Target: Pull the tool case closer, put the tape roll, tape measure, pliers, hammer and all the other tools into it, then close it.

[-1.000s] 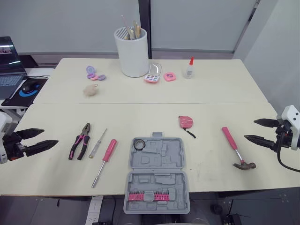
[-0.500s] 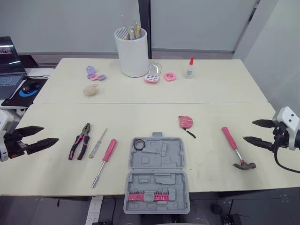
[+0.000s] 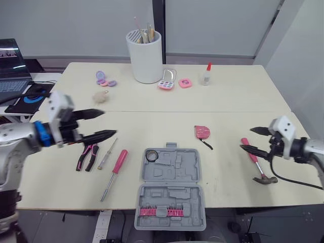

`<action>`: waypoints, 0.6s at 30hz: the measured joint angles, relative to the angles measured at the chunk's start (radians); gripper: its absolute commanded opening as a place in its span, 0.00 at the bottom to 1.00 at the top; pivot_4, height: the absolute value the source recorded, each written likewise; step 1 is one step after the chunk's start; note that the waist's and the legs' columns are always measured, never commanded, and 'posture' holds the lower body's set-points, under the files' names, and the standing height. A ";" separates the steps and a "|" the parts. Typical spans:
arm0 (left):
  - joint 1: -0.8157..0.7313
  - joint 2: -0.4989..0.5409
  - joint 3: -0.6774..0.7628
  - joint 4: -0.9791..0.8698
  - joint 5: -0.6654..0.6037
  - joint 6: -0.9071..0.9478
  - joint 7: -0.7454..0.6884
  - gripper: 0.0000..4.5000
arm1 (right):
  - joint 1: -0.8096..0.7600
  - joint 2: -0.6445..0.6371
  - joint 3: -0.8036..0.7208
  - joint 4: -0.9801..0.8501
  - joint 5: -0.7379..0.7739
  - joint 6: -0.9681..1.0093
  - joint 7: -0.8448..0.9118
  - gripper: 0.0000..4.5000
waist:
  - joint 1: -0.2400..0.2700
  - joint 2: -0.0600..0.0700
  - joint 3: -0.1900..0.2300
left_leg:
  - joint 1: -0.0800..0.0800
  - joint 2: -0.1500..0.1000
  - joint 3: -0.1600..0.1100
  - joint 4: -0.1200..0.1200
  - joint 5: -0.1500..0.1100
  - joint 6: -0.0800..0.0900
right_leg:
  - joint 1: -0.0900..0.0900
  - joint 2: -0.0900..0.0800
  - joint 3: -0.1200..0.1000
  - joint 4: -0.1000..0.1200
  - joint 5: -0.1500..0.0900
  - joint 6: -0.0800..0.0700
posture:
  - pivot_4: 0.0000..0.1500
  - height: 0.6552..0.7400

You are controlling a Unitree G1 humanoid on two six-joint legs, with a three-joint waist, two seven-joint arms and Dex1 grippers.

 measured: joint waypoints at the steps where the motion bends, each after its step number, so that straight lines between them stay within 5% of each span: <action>1: -0.019 -0.027 -0.038 -0.035 -0.003 0.003 0.013 1.00 | -0.013 0.027 0.019 0.000 -0.008 0.002 -0.025 0.99 | -0.002 0.000 0.000 | 0.000 0.000 0.000 0.000 0.000 0.000 | 0.000 0.000 0.000 0.000 0.000 0.000 | 1.00 1.00; 9: -0.065 -0.140 -0.232 -0.130 0.054 -0.033 0.057 1.00 | -0.071 0.207 0.141 0.064 -0.115 -0.008 -0.192 0.99 | -0.003 0.000 0.000 | 0.000 0.003 0.000 0.000 0.000 0.000 | 0.000 0.006 0.001 0.000 0.001 -0.001 | 1.00 1.00; 18: -0.062 -0.176 -0.282 -0.075 0.136 -0.112 0.067 1.00 | -0.117 0.320 0.204 0.160 -0.199 -0.046 -0.298 0.99 | -0.003 0.000 0.000 | 0.000 0.003 0.000 0.001 0.000 0.000 | 0.000 0.008 0.001 0.000 0.001 -0.002 | 1.00 1.00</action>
